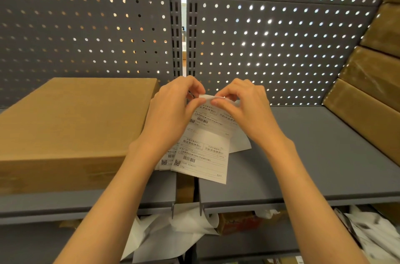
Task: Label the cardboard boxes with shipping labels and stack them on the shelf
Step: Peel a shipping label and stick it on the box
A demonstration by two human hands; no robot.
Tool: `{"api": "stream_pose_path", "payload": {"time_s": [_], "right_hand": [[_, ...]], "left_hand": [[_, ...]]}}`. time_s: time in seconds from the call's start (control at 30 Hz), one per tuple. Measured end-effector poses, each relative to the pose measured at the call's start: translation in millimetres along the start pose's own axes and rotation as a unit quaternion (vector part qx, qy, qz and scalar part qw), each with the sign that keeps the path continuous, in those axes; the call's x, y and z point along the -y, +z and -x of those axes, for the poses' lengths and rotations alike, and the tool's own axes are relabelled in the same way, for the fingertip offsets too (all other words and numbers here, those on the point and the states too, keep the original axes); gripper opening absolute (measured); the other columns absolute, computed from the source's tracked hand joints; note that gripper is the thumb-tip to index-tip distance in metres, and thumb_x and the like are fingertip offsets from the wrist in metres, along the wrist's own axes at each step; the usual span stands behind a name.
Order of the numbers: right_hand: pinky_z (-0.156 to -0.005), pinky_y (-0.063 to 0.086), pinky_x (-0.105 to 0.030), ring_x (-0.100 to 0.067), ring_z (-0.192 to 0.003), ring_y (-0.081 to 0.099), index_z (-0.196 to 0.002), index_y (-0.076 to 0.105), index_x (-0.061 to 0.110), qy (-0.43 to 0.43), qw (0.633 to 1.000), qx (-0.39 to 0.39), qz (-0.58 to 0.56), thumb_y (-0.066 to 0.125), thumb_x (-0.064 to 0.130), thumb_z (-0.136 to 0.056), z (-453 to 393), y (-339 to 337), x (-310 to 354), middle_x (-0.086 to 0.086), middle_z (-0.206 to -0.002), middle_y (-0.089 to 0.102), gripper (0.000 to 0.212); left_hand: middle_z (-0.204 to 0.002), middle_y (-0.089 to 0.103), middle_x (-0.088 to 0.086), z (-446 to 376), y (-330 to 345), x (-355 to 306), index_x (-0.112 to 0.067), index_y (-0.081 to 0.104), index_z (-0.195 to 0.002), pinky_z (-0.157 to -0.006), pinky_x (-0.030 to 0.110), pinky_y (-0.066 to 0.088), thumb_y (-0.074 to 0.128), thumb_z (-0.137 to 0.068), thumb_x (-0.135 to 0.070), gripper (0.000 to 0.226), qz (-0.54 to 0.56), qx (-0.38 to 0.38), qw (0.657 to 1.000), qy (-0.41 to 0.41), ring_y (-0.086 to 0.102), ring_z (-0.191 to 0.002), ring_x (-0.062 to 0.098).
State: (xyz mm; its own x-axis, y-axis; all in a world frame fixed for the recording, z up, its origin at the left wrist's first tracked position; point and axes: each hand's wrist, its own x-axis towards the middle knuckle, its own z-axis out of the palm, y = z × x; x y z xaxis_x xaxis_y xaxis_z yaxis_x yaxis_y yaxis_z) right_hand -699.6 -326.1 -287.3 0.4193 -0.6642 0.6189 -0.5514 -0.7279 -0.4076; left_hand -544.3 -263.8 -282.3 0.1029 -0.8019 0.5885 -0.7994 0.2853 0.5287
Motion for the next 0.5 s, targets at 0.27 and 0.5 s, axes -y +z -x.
{"api": "stream_pose_path", "payload": {"time_s": [0.27, 0.5], "right_hand": [[-0.082, 0.025, -0.027, -0.008, -0.080, 0.046, -0.083, 0.070, 0.027, -0.005, 1.000, -0.003, 0.013, 0.065, 0.037, -0.086, -0.8, 0.6, -1.2, 0.011, -0.080, 0.056, 0.012], [-0.079, 0.021, -0.026, -0.008, -0.079, 0.044, -0.084, 0.068, 0.026, -0.018, 0.998, -0.005, 0.054, 0.063, 0.039, -0.087, -3.0, 0.2, -2.1, 0.013, -0.078, 0.052, 0.014]], "left_hand": [[-0.090, 0.060, -0.011, 0.0, 1.5, 0.1, -0.025, 0.058, -0.092, -0.077, 0.035, 0.053, 0.064, -0.087, -0.024, 0.007, -0.001, 0.001, 1.000, -0.005, 0.059, -0.083, 0.006], [-0.088, 0.059, -0.012, -1.0, 2.5, 0.5, -0.023, 0.060, -0.097, -0.078, 0.032, 0.052, 0.063, -0.088, -0.023, 0.010, -0.008, 0.006, 1.000, -0.008, 0.058, -0.081, 0.005]]}}
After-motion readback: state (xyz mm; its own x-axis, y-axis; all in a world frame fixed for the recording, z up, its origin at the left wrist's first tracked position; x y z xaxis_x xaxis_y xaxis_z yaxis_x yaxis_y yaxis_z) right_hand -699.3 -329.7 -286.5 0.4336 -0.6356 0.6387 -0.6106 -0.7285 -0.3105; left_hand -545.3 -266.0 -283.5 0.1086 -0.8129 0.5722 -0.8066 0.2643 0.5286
